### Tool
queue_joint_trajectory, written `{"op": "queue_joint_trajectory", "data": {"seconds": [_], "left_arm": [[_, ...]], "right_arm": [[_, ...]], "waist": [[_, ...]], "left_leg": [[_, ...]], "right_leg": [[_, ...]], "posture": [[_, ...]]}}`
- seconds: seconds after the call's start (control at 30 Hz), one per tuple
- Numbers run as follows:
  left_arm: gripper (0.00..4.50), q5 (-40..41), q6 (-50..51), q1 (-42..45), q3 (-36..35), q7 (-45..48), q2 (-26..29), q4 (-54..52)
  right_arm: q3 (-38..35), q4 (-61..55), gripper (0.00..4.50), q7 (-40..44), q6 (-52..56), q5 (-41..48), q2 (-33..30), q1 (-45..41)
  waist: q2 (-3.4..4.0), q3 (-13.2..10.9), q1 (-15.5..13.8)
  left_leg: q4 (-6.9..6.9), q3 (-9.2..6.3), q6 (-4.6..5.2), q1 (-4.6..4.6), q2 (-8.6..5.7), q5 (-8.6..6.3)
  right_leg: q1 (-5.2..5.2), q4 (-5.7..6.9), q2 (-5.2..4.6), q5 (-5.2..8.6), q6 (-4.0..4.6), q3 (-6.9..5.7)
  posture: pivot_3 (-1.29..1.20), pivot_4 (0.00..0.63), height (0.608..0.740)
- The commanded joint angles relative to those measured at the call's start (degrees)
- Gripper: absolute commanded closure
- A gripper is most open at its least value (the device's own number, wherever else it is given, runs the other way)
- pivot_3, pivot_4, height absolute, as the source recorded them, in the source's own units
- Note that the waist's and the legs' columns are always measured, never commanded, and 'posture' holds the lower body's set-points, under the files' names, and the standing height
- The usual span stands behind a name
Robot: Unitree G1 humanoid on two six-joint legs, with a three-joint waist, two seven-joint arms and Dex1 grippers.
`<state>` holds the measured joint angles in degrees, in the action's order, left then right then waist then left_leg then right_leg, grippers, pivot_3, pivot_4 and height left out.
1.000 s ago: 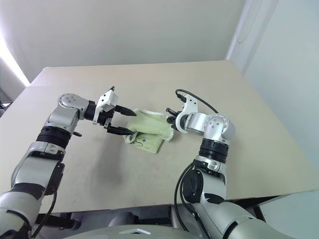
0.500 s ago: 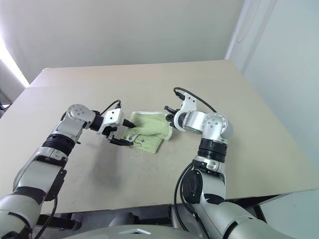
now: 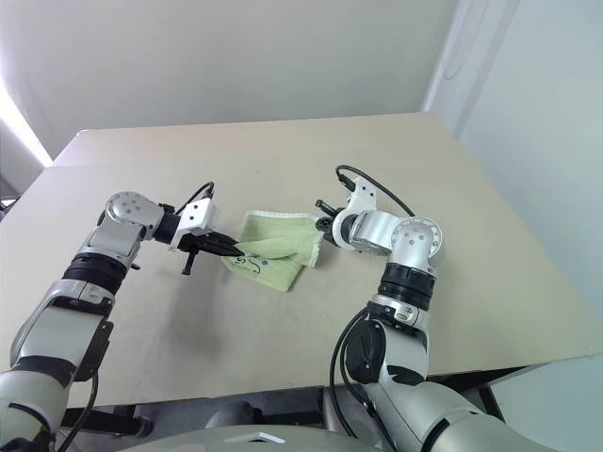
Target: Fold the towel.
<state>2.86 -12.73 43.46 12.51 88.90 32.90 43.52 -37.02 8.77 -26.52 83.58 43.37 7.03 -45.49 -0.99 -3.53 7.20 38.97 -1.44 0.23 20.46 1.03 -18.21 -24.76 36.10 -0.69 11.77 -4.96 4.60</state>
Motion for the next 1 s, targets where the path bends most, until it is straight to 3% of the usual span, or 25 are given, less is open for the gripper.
{"op": "queue_joint_trajectory", "data": {"seconds": [0.03, 0.27, 0.47, 0.57, 0.87, 1.0], "left_arm": [[4.48, 0.49, 1.65, -2.21, -0.91, 0.17, 2.67, -4.1], [4.48, -2.31, -1.9, -4.85, 0.24, -2.47, 4.72, -3.21], [4.48, -2.5, -2.65, -4.85, 0.01, -3.72, 4.81, -2.06], [3.68, -2.66, -3.33, -5.01, -0.44, -4.78, 4.97, -1.66], [0.52, -1.67, -3.13, -5.16, -0.72, -2.78, 6.59, -1.04], [0.52, -1.4, -2.92, -5.12, -0.85, -1.34, 7.48, -1.18]], "right_arm": [[-3.07, -0.93, 4.5, -3.86, 1.08, 2.45, 13.78, 0.06], [-2.34, -0.86, 4.5, -5.02, 8.66, 4.28, 14.38, 1.32], [5.67, 0.65, 4.5, -4.46, 8.92, 10.19, 11.69, 4.71], [8.52, 0.64, 4.5, -4.13, 8.92, 11.33, 10.35, 5.17], [15.59, -2.36, 4.5, -0.38, 8.92, 12.49, 6.8, 6.13], [18.04, -3.93, 4.5, 2.16, 8.87, 10.39, 5.27, 6.42]], "waist": [[0.03, -0.02, -0.05], [0.12, -0.05, 0.06], [0.14, -0.05, 0.11], [0.14, -0.06, 0.14], [0.15, -0.06, 0.07], [0.15, -0.06, 0.09]], "left_leg": [[-0.01, -0.04, 0.0, 0.0, 0.02, 0.0], [-0.01, -0.06, 0.0, -0.04, 0.02, 0.0], [-0.04, -0.05, 0.0, -0.04, 0.04, 0.0], [-0.03, -0.05, 0.0, -0.01, 0.04, 0.0], [-0.04, -0.06, 0.0, 0.0, 0.07, 0.0], [-0.05, -0.06, 0.0, 0.0, 0.07, 0.0]], "right_leg": [[-0.01, 0.0, 0.01, 0.0, 0.0, 0.0], [0.0, 0.02, 0.04, 0.01, 0.0, -0.01], [0.0, 0.01, 0.06, 0.03, 0.01, -0.02], [0.0, -0.01, 0.05, 0.03, 0.01, -0.04], [-0.01, -0.02, 0.06, 0.04, 0.01, -0.05], [-0.01, -0.05, 0.06, 0.04, 0.01, -0.06]], "posture": [[0.0, 0.0, 0.712], [0.0, 0.0, 0.712], [0.0, 0.0, 0.712], [0.0, 0.0, 0.712], [0.0, 0.0, 0.712], [0.0, 0.0, 0.712]]}}
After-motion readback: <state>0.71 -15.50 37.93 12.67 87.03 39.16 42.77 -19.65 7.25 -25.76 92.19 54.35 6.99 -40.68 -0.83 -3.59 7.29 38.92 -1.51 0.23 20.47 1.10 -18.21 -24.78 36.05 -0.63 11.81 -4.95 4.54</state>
